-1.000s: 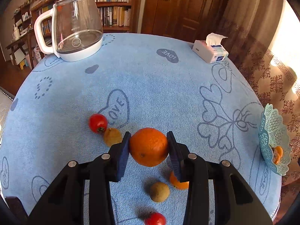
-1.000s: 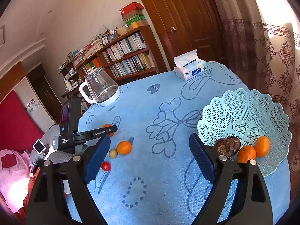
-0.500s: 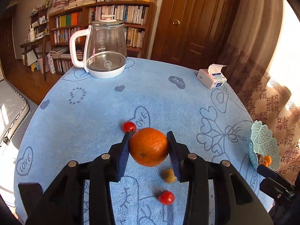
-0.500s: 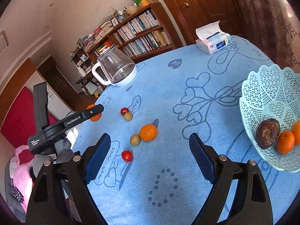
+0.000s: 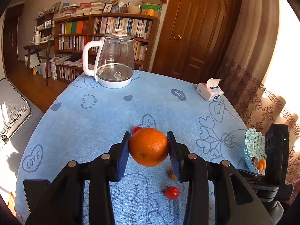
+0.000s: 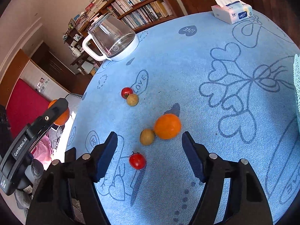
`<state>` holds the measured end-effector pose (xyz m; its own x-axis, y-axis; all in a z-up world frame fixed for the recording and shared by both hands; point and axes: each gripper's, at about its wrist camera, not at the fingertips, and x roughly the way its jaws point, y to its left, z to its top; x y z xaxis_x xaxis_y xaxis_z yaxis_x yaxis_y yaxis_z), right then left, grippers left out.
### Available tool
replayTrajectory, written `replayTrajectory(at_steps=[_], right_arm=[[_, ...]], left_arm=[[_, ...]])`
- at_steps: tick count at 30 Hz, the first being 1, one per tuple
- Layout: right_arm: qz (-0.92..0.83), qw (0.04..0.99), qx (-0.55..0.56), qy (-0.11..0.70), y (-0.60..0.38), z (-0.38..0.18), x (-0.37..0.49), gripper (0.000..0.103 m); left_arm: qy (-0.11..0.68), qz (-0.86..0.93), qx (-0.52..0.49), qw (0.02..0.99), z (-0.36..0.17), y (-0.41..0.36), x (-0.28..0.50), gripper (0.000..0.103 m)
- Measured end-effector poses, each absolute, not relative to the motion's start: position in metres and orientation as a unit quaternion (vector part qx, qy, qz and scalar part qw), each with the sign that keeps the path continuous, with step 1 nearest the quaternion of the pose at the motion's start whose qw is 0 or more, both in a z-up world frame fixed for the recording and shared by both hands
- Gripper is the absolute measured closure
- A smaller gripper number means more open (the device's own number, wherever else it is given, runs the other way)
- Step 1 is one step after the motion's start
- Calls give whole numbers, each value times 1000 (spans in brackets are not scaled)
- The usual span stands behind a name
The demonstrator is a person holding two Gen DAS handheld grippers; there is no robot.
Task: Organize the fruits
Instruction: 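Grasp another orange with the right tool while the left tool holds its orange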
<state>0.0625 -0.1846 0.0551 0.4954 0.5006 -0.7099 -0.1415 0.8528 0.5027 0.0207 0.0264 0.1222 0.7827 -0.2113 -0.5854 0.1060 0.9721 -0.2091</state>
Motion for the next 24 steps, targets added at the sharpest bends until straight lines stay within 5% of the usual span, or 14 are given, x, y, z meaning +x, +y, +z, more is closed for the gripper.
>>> replayTrajectory(at_steps=[15,24], right_arm=[[120,835,179,506,-168,24,100,41],[106,838,157,511,-162,16,105,58]], left_arm=[[307,-92,-97,942,127,35,12,63],[308,-94,-103,941,128,38,12,63]])
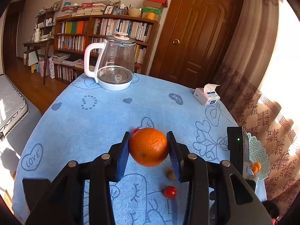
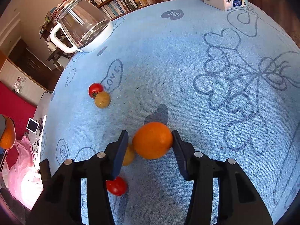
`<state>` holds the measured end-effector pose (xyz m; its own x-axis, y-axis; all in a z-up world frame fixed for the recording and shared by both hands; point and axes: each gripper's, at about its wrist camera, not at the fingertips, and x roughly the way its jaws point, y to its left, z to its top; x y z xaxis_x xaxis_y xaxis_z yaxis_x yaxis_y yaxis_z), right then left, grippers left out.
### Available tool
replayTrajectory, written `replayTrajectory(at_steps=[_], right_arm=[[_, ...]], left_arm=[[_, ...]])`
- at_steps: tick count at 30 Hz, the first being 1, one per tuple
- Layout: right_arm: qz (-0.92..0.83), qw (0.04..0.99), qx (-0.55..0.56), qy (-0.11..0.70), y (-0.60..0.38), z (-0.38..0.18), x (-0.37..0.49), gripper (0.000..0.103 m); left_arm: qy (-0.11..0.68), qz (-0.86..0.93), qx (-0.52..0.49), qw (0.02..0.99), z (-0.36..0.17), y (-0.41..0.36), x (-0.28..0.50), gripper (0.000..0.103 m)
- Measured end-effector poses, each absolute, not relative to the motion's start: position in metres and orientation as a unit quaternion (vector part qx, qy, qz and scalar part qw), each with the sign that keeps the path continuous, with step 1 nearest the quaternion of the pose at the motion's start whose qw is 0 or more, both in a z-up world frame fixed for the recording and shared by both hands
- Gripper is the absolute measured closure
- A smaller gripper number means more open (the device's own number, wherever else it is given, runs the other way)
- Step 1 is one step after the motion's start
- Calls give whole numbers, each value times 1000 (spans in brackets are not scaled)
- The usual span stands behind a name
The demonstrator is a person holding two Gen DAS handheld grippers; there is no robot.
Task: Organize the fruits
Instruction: 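Grasp another orange with the right tool while the left tool holds its orange, then carry the orange into the basket and open the right tool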
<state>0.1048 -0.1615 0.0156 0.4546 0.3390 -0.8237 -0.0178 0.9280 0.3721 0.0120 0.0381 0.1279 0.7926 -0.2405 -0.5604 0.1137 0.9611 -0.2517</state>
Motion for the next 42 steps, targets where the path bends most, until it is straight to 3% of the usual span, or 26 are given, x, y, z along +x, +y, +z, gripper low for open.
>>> replayTrajectory(at_steps=[16,42], right_arm=[[104,851,160,490,-174,32,93,60],[-2,918,204,340,-321,121,17,60]], left_arm=[[307,-98,-103,941,129,37,11,63],[299,-126,-82,942,133,12,-4,63]])
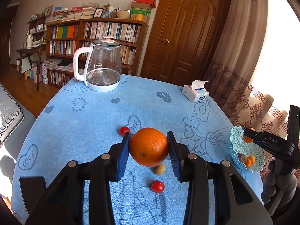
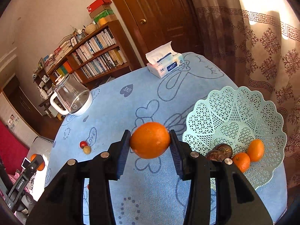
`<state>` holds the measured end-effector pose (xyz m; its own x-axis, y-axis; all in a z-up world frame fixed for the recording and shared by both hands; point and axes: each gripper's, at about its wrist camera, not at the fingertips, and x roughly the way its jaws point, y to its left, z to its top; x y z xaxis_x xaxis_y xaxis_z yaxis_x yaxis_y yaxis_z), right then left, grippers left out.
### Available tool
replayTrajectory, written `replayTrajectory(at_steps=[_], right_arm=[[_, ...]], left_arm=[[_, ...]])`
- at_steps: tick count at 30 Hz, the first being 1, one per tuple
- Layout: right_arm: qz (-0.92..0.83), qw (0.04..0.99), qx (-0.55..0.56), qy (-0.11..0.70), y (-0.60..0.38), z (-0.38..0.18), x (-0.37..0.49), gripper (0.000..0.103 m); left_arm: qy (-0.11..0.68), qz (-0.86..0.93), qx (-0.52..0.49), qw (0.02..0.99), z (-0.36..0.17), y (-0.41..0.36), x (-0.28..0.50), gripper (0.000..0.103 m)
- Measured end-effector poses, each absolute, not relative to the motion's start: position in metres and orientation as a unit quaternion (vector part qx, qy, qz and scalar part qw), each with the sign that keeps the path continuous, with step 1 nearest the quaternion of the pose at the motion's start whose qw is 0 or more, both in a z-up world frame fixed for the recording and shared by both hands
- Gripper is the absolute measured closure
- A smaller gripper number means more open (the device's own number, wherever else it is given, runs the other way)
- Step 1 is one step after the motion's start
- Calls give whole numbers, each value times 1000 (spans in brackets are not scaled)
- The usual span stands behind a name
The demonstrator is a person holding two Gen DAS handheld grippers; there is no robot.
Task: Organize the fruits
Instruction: 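Carry the orange into the basket and open the right tool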
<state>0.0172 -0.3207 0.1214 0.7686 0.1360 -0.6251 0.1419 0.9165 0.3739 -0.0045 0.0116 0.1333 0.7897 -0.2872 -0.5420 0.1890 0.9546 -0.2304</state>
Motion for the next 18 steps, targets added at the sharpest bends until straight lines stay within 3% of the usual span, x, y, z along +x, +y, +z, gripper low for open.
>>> replayTrajectory(at_steps=[18], right_arm=[[-112,892,226,375,-416,67,9,60]], left_arm=[[317,-142,-61,936,121,-9,-4,63]])
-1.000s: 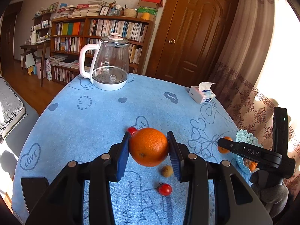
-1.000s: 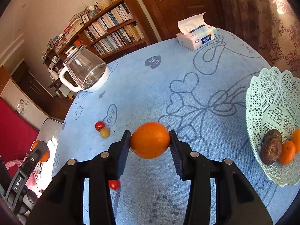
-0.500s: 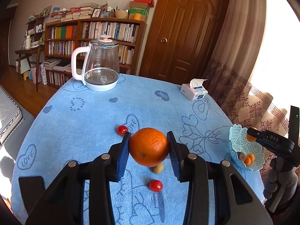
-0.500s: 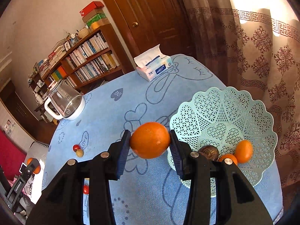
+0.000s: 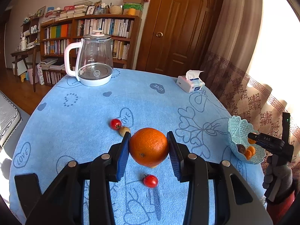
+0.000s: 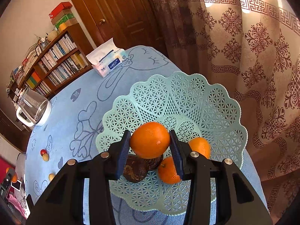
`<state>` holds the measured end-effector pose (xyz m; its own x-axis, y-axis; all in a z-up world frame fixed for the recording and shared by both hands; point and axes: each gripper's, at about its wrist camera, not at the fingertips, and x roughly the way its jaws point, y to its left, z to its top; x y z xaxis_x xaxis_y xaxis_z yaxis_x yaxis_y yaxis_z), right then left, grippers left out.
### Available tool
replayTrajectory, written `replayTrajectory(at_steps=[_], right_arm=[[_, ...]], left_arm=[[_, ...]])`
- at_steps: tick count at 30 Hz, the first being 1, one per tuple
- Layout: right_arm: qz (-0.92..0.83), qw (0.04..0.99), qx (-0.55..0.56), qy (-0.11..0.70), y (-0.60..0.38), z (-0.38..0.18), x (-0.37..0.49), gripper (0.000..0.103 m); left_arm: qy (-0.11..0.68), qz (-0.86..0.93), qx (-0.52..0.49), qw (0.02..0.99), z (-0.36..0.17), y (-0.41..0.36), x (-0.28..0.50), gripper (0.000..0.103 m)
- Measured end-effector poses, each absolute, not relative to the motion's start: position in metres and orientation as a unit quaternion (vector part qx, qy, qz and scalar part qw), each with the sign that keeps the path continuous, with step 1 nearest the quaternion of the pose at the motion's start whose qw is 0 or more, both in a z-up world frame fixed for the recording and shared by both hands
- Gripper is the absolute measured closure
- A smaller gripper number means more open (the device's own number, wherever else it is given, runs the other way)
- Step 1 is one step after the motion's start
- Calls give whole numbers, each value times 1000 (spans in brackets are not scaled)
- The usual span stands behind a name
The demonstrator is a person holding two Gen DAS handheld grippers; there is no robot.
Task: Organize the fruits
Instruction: 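Carry the orange into the basket and open the right tool, then lower the held orange into the basket and open the left tool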
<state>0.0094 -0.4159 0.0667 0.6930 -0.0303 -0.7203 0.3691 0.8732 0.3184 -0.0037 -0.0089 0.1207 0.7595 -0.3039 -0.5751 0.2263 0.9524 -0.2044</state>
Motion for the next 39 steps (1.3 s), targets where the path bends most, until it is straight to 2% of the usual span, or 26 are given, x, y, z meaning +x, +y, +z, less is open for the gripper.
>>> replayTrajectory(at_steps=[24,39], right_arm=[[-124,882,223,396,-418,47,11,60],[-115,899,265,329,-438,75,-23,59]], left_arm=[[335,-154,-55,928,110,-21,-1,63],[339,-189,-14,922,118,-64,-2,63]])
